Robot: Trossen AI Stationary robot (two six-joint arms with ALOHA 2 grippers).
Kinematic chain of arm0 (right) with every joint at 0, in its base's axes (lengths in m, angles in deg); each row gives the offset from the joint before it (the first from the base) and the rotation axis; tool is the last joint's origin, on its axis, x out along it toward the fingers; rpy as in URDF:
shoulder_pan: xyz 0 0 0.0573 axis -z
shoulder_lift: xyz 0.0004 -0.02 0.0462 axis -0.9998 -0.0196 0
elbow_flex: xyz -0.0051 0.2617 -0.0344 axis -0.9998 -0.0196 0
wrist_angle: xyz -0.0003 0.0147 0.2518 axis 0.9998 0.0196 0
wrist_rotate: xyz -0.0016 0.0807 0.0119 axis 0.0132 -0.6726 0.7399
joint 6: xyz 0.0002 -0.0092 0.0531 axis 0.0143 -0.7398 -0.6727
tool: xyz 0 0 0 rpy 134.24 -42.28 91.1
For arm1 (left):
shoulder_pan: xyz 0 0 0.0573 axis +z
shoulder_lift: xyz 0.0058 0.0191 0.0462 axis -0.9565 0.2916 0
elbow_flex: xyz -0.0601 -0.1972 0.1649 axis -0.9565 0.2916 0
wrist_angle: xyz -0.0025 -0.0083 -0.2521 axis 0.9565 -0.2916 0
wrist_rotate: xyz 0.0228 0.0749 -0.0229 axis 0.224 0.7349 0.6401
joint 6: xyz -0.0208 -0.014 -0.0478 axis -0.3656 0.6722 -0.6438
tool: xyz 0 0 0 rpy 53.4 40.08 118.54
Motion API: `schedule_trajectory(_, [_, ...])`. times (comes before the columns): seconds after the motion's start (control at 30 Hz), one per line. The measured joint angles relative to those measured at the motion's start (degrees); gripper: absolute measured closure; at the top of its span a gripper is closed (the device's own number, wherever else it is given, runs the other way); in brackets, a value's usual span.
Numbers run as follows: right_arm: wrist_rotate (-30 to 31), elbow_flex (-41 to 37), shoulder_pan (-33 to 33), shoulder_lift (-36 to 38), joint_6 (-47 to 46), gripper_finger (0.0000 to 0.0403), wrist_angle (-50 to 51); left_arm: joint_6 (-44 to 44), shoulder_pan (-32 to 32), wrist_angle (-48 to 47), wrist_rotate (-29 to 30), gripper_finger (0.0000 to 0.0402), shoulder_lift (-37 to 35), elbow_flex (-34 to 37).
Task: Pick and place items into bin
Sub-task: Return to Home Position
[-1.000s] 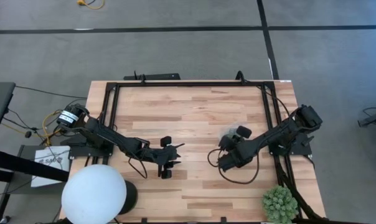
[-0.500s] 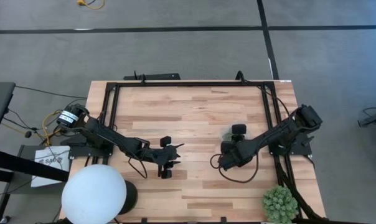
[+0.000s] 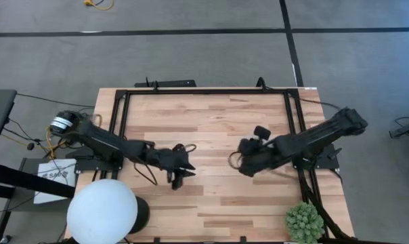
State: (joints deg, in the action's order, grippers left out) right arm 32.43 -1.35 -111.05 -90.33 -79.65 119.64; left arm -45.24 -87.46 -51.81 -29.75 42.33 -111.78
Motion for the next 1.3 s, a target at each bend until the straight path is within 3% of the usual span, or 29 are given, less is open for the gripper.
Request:
schedule_trajectory(0.13, [2.9, -1.8, -1.8, 10.6, 5.2, 0.0332, -3.2, 2.2, 1.1, -8.4, -2.4, 0.0294, -13.1, -0.1])
schedule_trajectory(0.33, [-1.6, -9.2, -3.3, 28.8, 5.3, 0.0332, -9.3, 4.5, 1.0, -24.2, 10.2, 0.0294, -36.6, 0.0])
schedule_trajectory(0.4, [-2.6, -14.0, -4.0, 35.4, 5.4, 0.0332, -14.1, 5.7, 0.7, -24.6, 11.5, 0.0294, -43.6, 0.4])
schedule_trajectory(0.5, [-2.6, -23.5, -4.6, 45.7, 7.0, 0.0332, -22.2, 10.6, 0.7, -21.4, 5.9, 0.0294, -53.5, 4.5])
schedule_trajectory(0.63, [-7.7, -38.0, -4.8, 61.2, 12.9, 0.0332, -38.1, 15.4, 0.6, -7.4, -7.6, 0.0294, -64.6, 15.8])
schedule_trajectory(0.7, [-11.4, -45.0, -4.7, 67.8, 18.3, 0.0332, -48.7, 15.6, 0.6, 1.8, -11.3, 0.0294, -68.8, 22.2])
schedule_trajectory(0.8, [-17.1, -52.9, -4.0, 75.4, 24.8, 0.0332, -57.7, 14.0, 0.6, 6.3, -11.5, 0.0294, -73.5, 29.8])
schedule_trajectory(0.9, [-18.9, -55.7, -3.2, 82.4, 26.5, 0.0332, -58.9, 10.9, 0.6, 7.1, -9.1, 0.0294, -77.9, 33.5])
schedule_trajectory(1.0, [-19.3, -56.6, -2.4, 82.6, 27.3, 0.0332, -58.1, 10.5, 0.7, 8.3, -10.2, 0.0294, -81.0, 34.0])
schedule_trajectory(1.17, [-20.3, -56.2, -2.0, 82.7, 29.8, 0.0332, -58.6, 12.0, 0.6, 9.8, -19.7, 0.0294, -80.9, 30.7])
schedule_trajectory(1.3, [-20.9, -55.9, -2.1, 82.7, 32.7, 0.0332, -62.6, 12.1, 0.7, 8.8, -21.1, 0.0294, -80.8, 29.9])
